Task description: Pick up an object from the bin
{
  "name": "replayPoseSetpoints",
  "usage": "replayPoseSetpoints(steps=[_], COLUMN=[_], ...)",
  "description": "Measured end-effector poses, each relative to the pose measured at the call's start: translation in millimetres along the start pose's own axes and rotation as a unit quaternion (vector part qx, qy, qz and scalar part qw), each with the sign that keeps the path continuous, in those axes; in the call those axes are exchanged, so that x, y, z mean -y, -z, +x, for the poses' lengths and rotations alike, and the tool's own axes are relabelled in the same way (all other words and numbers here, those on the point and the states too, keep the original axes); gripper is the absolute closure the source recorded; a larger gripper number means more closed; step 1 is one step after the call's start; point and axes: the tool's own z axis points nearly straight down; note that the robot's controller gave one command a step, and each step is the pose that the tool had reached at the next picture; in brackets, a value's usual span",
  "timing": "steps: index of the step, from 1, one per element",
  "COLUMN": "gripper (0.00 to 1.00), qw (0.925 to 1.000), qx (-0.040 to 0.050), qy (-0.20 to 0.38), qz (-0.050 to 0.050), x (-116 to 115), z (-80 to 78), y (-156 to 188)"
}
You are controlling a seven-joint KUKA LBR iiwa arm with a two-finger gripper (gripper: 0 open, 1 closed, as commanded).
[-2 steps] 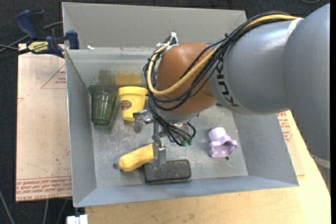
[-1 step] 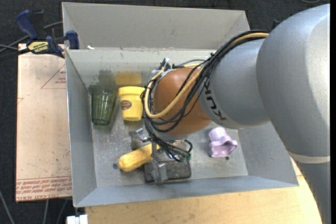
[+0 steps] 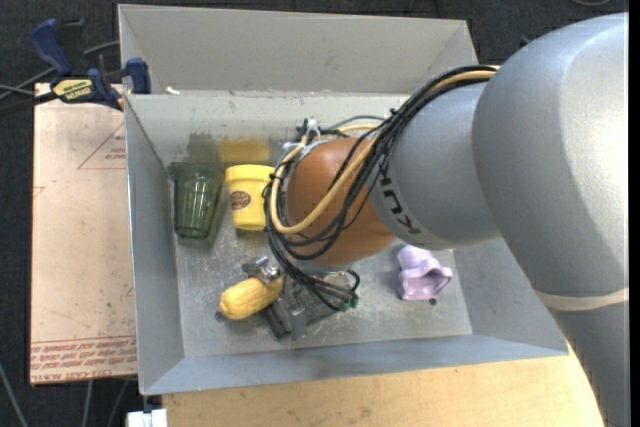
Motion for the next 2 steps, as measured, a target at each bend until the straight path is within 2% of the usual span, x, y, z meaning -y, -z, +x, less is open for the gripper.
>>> replayPoseSetpoints(steps=[2], gripper=[1.00], qw=[1.0000], qx=[-0.0011], qy=[0.005], qz=[-0.001], x=[-0.5], z=[0.5], y=[4.7])
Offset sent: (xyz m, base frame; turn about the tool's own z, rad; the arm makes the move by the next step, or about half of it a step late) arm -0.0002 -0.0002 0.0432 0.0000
